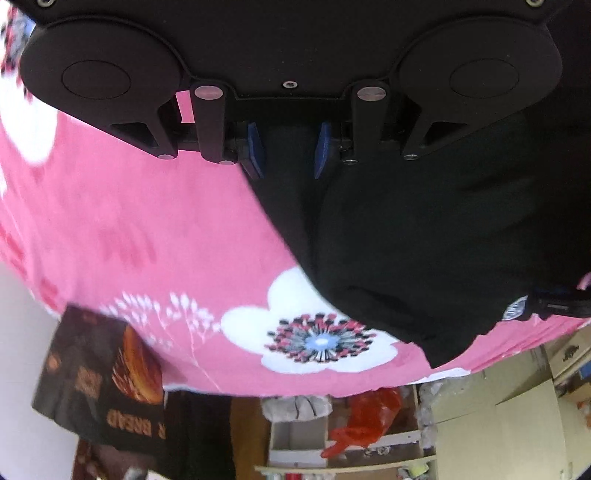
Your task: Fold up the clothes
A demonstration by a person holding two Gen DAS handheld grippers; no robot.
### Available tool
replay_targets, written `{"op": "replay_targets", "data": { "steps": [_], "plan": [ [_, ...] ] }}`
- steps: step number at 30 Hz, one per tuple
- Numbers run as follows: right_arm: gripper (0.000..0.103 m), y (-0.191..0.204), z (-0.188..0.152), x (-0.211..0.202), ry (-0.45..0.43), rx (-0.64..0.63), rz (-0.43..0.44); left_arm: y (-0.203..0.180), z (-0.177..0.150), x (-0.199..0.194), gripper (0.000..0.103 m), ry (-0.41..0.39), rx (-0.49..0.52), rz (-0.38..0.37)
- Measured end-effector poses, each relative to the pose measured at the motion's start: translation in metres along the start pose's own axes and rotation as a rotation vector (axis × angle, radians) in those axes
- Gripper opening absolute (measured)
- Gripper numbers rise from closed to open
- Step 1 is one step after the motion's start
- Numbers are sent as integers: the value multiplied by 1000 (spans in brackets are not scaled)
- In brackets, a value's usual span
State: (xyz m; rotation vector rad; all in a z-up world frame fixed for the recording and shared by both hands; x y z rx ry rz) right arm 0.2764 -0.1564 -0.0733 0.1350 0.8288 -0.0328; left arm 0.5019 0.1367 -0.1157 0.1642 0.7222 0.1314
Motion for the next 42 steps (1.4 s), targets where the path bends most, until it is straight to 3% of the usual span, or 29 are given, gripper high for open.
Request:
{"op": "replay_targets", "data": {
  "steps": [2,6,8,9,10,11,13,15,18,22,24,26,29,33,35,40,42],
  "plan": [
    [44,-3,2,11,2,-33,-10,-3,6,12,53,-16,-17,26],
    [57,-12,1,24,7,-73,-8,-12,20,18,52,-45,20,77],
    [60,-16,3,27,10,-78,6,0,26,-4,50,-71,-71,58],
    [57,-15,7,22,4,-76,-11,7,25,-20,50,-79,-107,26],
    [45,-13,10,16,-4,-75,-32,8,25,-28,50,-80,-105,4],
    [44,-7,12,11,-22,-98,-55,4,21,-50,50,-79,-34,-66],
    [46,37,13,-31,-172,-306,-5,-8,5,-87,51,-76,116,-171],
    [48,65,10,-39,-121,-337,216,-25,-33,-132,51,7,201,-297],
    [46,93,-3,-30,2,-341,342,-44,-88,-162,50,141,223,-409],
    [46,122,-45,-31,103,-495,360,-59,-153,-190,47,135,338,-387],
    [47,118,-65,-35,127,-497,359,-56,-175,-212,47,109,354,-381],
    [47,103,-86,-53,123,-432,382,-50,-185,-226,48,126,339,-391],
    [50,89,-104,-72,155,-380,405,-43,-199,-236,54,217,315,-415],
    [50,69,-133,-107,205,-379,416,-34,-218,-257,56,338,200,-385],
    [54,57,-140,-119,233,-353,418,-39,-230,-270,61,376,226,-388],
    [56,27,-169,-156,296,-260,413,-45,-253,-305,61,399,270,-329],
    [56,22,-172,-170,306,-248,408,-51,-252,-317,54,398,266,-318]
  ]
}}
Point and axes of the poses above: each gripper's, at about its wrist camera, not at the fingertips, and x roughly the way its jaws point, y to its left, z to its top, the point moved 3 cm from there along x, roughly the way its jaws point, and after that the axes turned 10 degrees about z, right-handed, at the moved point
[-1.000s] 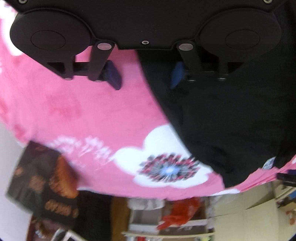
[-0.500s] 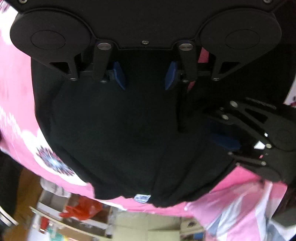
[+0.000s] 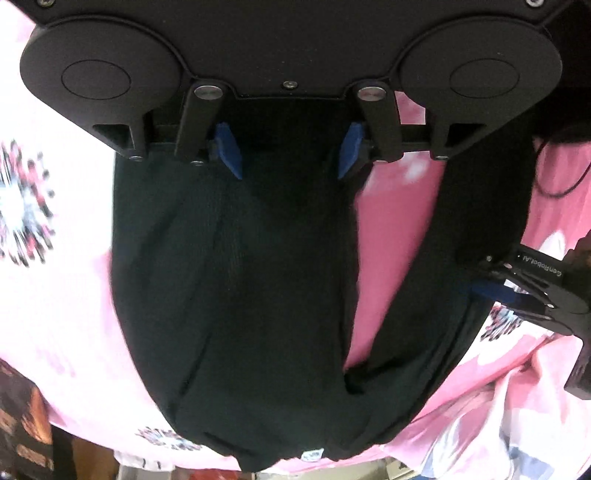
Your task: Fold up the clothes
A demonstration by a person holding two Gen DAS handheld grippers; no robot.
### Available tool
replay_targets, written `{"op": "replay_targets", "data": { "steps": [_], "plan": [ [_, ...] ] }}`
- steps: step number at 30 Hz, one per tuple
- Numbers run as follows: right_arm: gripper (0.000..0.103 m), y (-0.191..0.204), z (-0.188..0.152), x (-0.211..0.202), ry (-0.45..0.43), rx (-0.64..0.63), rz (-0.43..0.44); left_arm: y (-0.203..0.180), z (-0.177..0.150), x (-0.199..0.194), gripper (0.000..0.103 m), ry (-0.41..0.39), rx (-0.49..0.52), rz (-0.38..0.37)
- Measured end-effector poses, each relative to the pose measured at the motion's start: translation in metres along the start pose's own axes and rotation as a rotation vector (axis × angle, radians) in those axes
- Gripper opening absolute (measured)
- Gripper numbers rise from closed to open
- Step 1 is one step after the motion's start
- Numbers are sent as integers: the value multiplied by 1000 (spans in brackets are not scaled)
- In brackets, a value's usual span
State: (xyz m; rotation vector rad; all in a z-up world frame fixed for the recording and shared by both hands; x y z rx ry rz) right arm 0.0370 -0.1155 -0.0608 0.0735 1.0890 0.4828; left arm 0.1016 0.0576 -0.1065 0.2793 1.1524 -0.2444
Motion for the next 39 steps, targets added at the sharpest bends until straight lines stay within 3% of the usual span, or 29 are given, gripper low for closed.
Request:
{"op": "replay_targets", "data": {
  "steps": [2,5,7,11,14,17,20,23,25,28,30,33,35,37,39],
  "plan": [
    [55,-3,-2,-18,-38,56,-15,-7,11,-13,51,-41,-30,-4],
    [55,-17,-5,-28,-102,168,-3,-32,45,-13,51,-101,-16,-82],
    [55,-24,-7,-25,-114,196,11,-61,78,-6,51,-136,50,-133],
    [56,-29,-19,-13,-72,130,2,-115,127,8,51,-225,190,-133],
    [56,-29,-30,-15,-75,91,-34,-157,144,27,51,-262,326,-135],
    [56,-45,-42,-24,-85,162,-91,-185,150,48,51,-264,448,-82],
    [56,-62,-50,-34,-109,263,-70,-186,158,68,61,-271,429,-68],
    [60,-72,-55,-40,-63,229,-226,-170,164,77,64,-250,335,-91],
    [59,-76,-58,-47,-86,270,-208,-170,172,72,57,-248,294,-91],
    [59,-70,-59,-62,-152,316,-142,-162,167,53,57,-267,252,-46],
    [59,-57,-59,-66,-183,274,-117,-161,148,37,57,-228,256,-31],
    [60,-58,-71,-57,-139,254,-149,-168,108,19,57,-122,260,-35],
    [65,-73,-91,-62,-102,256,-144,-169,77,6,57,-50,206,-102],
    [65,-77,-100,-68,-159,266,-102,-167,52,-1,57,28,130,-176],
    [62,-78,-102,-72,-175,277,-68,-166,19,0,57,183,-18,-294]
  ]
}}
Point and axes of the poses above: each gripper's, at about its wrist camera, not at the fingertips, and x roughly the way its jaws point, y to its left, z to its top, the point moved 3 cm from there along x, roughly the way its jaws point, and after that the axes turned 10 degrees about z, right-handed, at the moved point
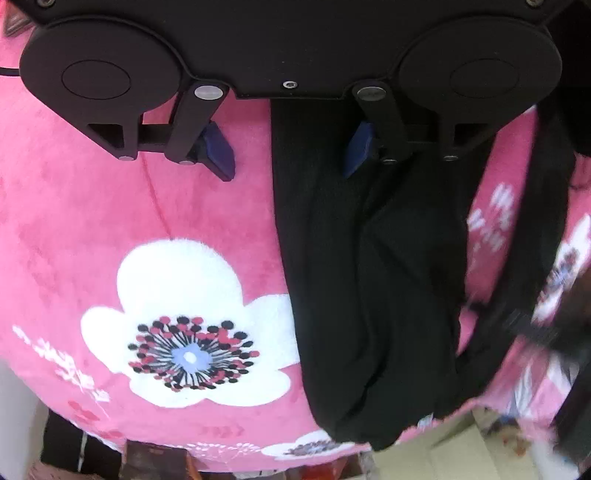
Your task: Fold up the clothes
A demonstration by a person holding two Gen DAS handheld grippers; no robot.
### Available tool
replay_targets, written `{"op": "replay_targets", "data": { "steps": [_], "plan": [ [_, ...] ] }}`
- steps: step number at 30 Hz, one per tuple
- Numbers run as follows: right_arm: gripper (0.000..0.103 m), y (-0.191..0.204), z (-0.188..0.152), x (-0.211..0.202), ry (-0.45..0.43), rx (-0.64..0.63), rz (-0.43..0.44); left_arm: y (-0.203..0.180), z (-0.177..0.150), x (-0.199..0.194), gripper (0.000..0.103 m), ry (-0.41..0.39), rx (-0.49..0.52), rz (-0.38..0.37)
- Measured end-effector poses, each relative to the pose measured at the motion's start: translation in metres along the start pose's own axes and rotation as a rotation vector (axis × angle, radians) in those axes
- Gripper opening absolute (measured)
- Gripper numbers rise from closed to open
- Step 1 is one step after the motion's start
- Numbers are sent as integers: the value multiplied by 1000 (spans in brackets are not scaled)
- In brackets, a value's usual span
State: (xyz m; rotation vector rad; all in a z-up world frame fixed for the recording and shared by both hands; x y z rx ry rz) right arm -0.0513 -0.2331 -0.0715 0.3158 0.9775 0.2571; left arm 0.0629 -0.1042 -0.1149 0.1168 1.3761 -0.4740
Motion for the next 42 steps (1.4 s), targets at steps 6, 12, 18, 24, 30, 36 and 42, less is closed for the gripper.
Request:
{"op": "replay_targets", "data": {
  "steps": [6,12,18,24,30,36,42],
  "plan": [
    [38,-15,-8,-2,-73,77,9,-13,-35,11,56,-106,-148,-45],
    [22,-20,-21,-10,-139,92,-45,-18,-49,9,6,-237,-167,40],
    [16,-37,-27,-21,-145,165,-41,13,-67,1,5,-134,-256,-17],
    [22,-40,-34,-32,-113,149,-79,13,-83,-6,10,-105,-251,-33],
    [29,-35,-43,-72,-42,103,-124,-3,-98,-35,40,-118,-228,-58],
    [43,-27,-80,-49,216,149,55,-50,-122,-7,44,-96,-101,-73],
    [7,-10,-90,-51,208,79,-7,-62,-150,2,3,-4,-131,-143]
  ]
}}
Point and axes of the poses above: each gripper's, at about its wrist camera, not at the fingertips, and x roughly the way its jaws point, y to its left, z to its top, the point moved 3 cm from there along x, roughly the way its jaws point, and after that the axes turned 10 degrees about z, right-handed, at the moved point
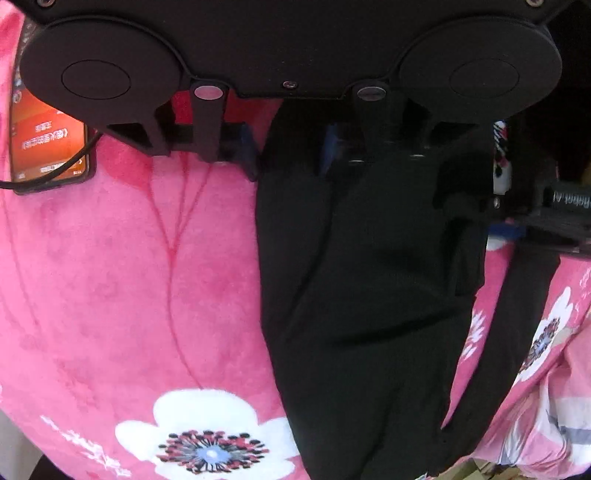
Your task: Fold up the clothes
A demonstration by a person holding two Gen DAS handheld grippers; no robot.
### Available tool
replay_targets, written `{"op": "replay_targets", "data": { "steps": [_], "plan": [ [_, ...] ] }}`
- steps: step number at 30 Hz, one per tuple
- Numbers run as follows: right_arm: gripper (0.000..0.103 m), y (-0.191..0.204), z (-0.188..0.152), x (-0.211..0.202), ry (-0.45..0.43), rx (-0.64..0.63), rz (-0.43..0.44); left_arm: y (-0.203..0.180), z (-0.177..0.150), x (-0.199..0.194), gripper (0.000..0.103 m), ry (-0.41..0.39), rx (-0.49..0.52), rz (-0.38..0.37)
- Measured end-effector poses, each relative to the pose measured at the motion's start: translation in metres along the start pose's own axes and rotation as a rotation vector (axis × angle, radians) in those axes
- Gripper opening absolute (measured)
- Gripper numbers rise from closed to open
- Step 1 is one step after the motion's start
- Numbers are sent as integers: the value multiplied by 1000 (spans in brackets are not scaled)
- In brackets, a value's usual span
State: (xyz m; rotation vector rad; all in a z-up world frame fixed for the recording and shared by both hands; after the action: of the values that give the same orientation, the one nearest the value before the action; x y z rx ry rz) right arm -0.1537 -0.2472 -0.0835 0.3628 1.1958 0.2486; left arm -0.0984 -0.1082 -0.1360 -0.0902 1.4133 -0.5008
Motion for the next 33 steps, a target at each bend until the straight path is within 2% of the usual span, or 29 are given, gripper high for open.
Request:
{"op": "replay_targets", "data": {
  "steps": [2,6,9,11,13,16,19,21,23,26,27,28,30,31,32,33],
  "plan": [
    [4,-6,-8,-6,3,44,38,9,-9,7,3,30,-65,-13],
    [4,-18,-21,-19,14,92,59,9,-15,4,2,56,-89,-50],
    [4,-28,-31,-38,14,90,28,14,-22,3,2,123,-145,-99],
    [4,-34,-35,-42,22,117,26,17,-26,2,2,146,-154,-101],
    [5,-43,-45,-38,87,118,-9,19,-31,9,3,177,-155,-92],
    [5,-49,-56,-33,133,119,-36,20,-39,19,4,213,-172,-92],
    [8,-48,-54,-43,97,129,-45,16,-45,17,7,223,-161,-85],
    [8,-42,-48,-51,70,100,-56,10,-55,11,9,270,-128,-75],
    [8,-29,-39,-59,41,63,-49,12,-64,0,9,294,-165,-98],
    [10,4,-22,-62,7,27,44,29,-60,-48,11,113,-161,-64],
    [12,15,-13,-57,5,29,92,43,-55,-69,18,24,-169,-20],
    [15,31,-3,-46,7,21,152,50,-53,-77,33,-9,-178,1],
    [30,64,16,-24,11,5,275,95,-46,-103,43,-112,-267,98],
    [38,83,28,-6,16,-7,328,119,-42,-109,43,-148,-310,123],
    [42,91,33,1,17,-12,349,142,-39,-115,43,-180,-352,143],
    [43,115,46,28,23,-24,392,156,-36,-115,43,-194,-387,144]
  ]
}}
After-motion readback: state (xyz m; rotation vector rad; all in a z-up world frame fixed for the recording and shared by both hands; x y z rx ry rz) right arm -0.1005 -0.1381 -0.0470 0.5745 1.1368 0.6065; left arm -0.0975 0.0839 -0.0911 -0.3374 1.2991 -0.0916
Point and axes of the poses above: each gripper's, at about its wrist camera, not at the fingertips, and x roughly the way its jaws point, y to its left, z to its top, the point moved 3 cm from there along x, roughly the way its jaws point, and after that the axes turned 10 degrees about z, right-handed, at the moved point
